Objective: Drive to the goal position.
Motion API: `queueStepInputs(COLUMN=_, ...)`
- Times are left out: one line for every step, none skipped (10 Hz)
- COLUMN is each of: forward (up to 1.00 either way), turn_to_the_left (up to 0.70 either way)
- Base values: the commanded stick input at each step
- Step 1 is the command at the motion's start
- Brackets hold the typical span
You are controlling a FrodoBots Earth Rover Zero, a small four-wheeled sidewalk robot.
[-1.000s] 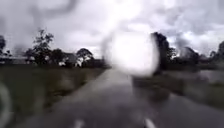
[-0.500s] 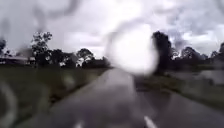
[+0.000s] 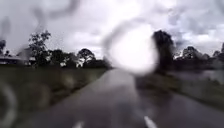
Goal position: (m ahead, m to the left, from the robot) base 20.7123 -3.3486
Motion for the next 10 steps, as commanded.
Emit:
queueStepInputs(forward=0.85, turn_to_the_left=0.0)
queueStepInputs(forward=0.85, turn_to_the_left=0.0)
queueStepInputs(forward=0.85, turn_to_the_left=0.0)
queueStepInputs(forward=0.85, turn_to_the_left=0.0)
queueStepInputs(forward=0.85, turn_to_the_left=0.0)
queueStepInputs(forward=0.85, turn_to_the_left=0.0)
queueStepInputs(forward=0.85, turn_to_the_left=0.0)
queueStepInputs(forward=0.85, turn_to_the_left=0.0)
queueStepInputs(forward=0.85, turn_to_the_left=0.0)
queueStepInputs(forward=0.85, turn_to_the_left=0.0)
